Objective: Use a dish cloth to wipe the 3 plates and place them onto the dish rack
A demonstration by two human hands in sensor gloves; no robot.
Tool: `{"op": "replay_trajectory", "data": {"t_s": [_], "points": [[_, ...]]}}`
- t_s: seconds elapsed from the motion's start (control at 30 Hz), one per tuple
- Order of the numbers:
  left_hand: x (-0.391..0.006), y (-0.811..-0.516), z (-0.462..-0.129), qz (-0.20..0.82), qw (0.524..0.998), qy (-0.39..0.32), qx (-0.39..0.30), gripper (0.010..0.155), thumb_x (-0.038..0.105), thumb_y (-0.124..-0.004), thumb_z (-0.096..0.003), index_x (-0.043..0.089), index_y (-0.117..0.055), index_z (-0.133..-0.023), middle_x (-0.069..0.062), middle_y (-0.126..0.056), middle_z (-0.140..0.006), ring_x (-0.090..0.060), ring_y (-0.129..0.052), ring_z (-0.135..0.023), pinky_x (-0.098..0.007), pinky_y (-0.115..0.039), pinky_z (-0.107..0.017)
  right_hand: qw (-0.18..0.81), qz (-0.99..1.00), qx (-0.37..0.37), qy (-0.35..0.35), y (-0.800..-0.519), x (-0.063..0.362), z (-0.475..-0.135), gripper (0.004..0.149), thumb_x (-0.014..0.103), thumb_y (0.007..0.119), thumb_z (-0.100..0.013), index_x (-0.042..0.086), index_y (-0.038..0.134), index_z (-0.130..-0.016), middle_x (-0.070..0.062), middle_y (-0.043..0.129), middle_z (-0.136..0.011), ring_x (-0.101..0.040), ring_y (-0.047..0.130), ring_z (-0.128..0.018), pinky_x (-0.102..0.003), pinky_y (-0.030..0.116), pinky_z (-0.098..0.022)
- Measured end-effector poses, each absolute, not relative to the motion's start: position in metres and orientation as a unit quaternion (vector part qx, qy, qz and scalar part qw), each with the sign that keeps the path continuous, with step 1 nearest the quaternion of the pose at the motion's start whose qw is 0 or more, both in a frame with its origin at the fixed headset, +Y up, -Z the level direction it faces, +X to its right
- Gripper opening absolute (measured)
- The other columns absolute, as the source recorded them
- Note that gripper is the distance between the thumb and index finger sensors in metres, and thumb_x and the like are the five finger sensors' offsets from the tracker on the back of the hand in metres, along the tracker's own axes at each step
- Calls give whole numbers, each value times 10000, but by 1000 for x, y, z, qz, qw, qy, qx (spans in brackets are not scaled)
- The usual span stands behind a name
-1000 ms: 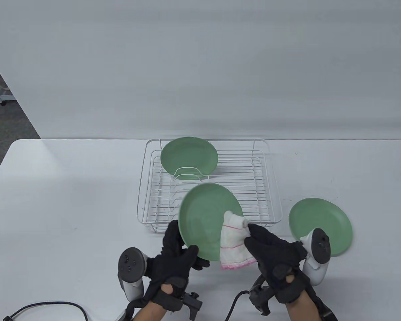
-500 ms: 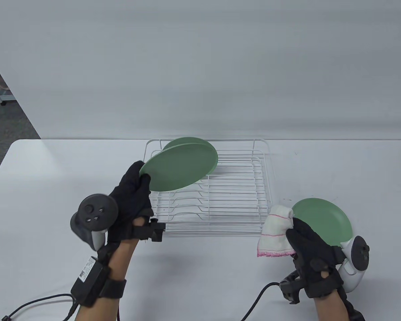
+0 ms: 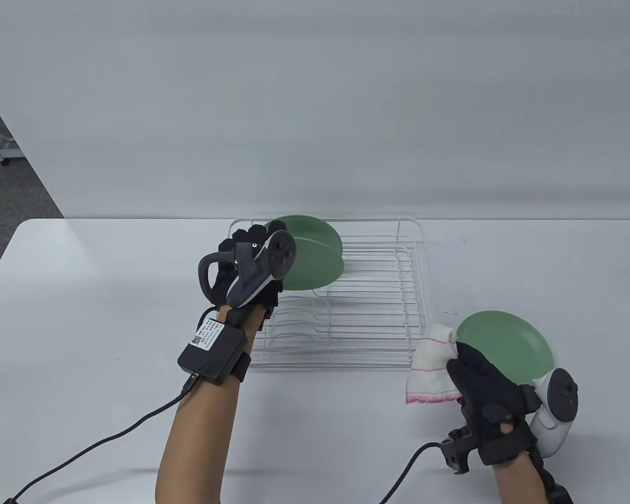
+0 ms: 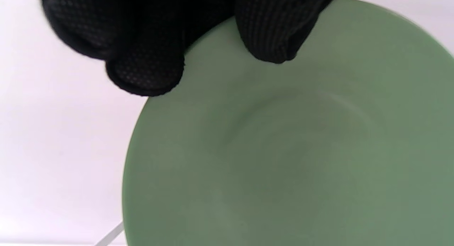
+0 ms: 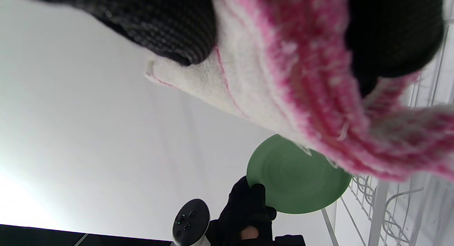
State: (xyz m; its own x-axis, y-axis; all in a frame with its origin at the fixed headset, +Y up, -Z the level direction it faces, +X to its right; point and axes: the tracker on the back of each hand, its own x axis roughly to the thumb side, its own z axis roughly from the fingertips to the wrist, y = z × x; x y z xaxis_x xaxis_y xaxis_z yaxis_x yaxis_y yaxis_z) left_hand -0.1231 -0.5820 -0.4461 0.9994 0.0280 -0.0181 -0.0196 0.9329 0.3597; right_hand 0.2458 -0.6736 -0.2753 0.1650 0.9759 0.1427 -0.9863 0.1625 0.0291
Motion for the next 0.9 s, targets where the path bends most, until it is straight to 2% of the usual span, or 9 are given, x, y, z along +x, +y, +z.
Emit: {"op": "replay_trajectory", "data": {"t_s": [0.2, 0.37, 0.5, 0.6, 0.73, 0.8, 0.9], "points": [[-115, -608, -462, -18, 988, 18, 151, 431, 353, -853, -466, 376, -849, -897, -102, -974, -836, -418, -983, -592, -568, -836, -459, 759, 647, 55, -45, -675, 246, -276, 503, 309, 865, -380, 119, 854, -845, -226, 953, -727, -477, 967, -500, -593, 842, -359], [-108, -626, -469, -19, 990, 22, 135, 456, 345, -846, -466, 301, -837, -919, -92, -986, -858, -410, -1009, -607, -556, -862, -449, 757, 650, 50, -40, -678, 245, -276, 504, 311, 865, -379, 119, 854, -846, -226, 955, -726, -476, 967, -499, -593, 842, -359], [-114, -618, -465, 5, 992, 28, 121, 521, 354, -841, -464, 272, -770, -973, -112, -922, -932, -402, -1017, -655, -559, -868, -458, 755, 654, 45, -29, -682, 243, -278, 504, 311, 864, -380, 119, 855, -846, -226, 955, -726, -475, 969, -498, -591, 844, -358], [-118, -600, -447, 31, 984, 10, 173, 542, 376, -828, -461, 256, -745, -983, -127, -885, -955, -412, -985, -713, -575, -851, -487, 760, 649, 36, -15, -687, 242, -279, 504, 314, 865, -379, 122, 857, -845, -222, 957, -725, -470, 972, -496, -587, 847, -355], [-110, -579, -390, 115, 958, -113, 236, 572, 407, -798, -465, 252, -690, -1005, -136, -796, -1013, -425, -913, -809, -592, -814, -550, 775, 632, 25, 15, -694, 235, -280, 505, 327, 862, -383, 134, 854, -849, -206, 963, -733, -459, 978, -503, -579, 851, -357], [-99, -582, -354, 156, 936, -198, 245, 587, 414, -799, -464, 243, -678, -1013, -140, -770, -1031, -431, -885, -844, -606, -799, -565, 781, 623, 23, 33, -697, 229, -280, 507, 328, 864, -383, 138, 852, -853, -202, 964, -741, -458, 980, -514, -580, 851, -364], [-78, -599, -301, 167, 907, -312, 228, 649, 474, -809, -449, 261, -637, -1037, -127, -700, -1083, -433, -789, -942, -634, -745, -616, 781, 621, 28, 60, -701, 217, -278, 515, 332, 865, -386, 140, 842, -864, -193, 964, -757, -455, 979, -545, -582, 848, -381]]}}
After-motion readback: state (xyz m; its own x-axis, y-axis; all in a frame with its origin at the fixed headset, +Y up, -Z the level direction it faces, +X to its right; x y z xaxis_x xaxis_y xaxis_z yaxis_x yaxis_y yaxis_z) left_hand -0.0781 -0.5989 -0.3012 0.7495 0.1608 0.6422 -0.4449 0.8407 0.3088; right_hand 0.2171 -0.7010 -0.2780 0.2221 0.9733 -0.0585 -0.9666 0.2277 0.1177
